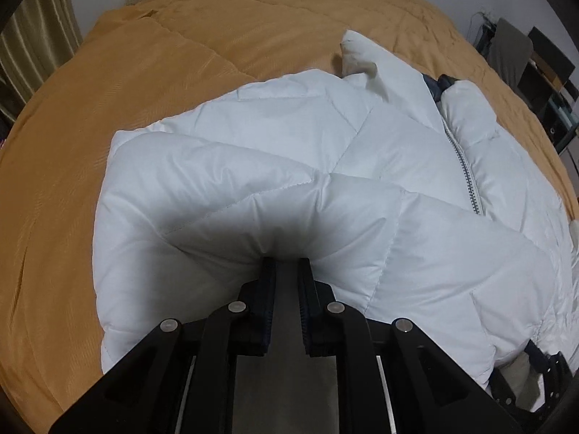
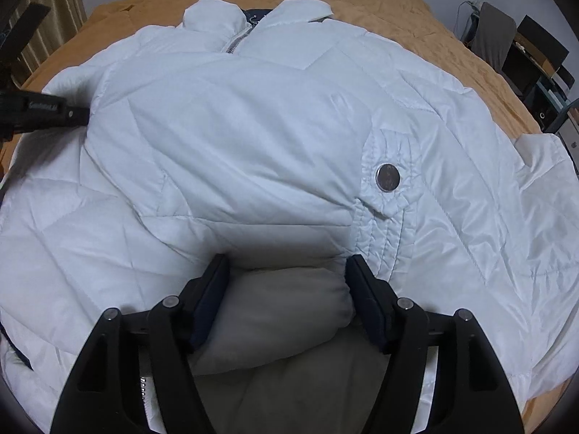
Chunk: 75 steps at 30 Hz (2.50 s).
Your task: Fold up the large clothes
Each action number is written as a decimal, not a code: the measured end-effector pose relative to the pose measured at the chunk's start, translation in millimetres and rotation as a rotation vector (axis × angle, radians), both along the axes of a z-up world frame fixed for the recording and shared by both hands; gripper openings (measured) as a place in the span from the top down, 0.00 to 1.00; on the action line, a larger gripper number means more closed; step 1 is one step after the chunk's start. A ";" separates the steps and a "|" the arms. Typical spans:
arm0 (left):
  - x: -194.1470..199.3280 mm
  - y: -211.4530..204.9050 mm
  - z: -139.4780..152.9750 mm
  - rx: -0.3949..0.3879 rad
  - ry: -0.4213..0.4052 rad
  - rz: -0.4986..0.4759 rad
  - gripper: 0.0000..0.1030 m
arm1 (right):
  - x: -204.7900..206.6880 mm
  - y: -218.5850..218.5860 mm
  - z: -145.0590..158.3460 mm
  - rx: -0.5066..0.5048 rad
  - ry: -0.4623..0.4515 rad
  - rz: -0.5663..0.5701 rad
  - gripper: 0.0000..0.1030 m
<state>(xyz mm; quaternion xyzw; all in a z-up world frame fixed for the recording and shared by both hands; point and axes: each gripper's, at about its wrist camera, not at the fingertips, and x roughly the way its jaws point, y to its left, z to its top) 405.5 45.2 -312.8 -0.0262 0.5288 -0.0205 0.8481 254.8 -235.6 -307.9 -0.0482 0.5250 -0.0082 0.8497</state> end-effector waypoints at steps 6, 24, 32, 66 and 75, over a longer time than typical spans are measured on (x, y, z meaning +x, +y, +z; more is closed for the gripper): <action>-88.7 17.7 24.0 -0.196 -0.025 0.048 0.87 | -17.2 3.7 0.8 0.030 -0.011 0.022 0.31; -115.8 11.3 -20.6 -0.197 -0.074 0.010 0.87 | -197.4 -301.1 128.2 0.515 -0.324 -0.683 0.00; -120.2 7.0 -20.5 -0.166 -0.101 -0.002 0.87 | -161.2 -393.8 38.6 0.976 -0.262 -0.838 0.00; -79.1 24.2 157.3 -0.512 -0.126 -0.078 0.69 | 25.9 68.8 14.3 0.398 -0.111 0.141 0.81; 17.7 -216.5 144.2 -0.131 0.239 -0.303 0.15 | 17.8 79.8 13.6 0.377 -0.145 0.153 0.81</action>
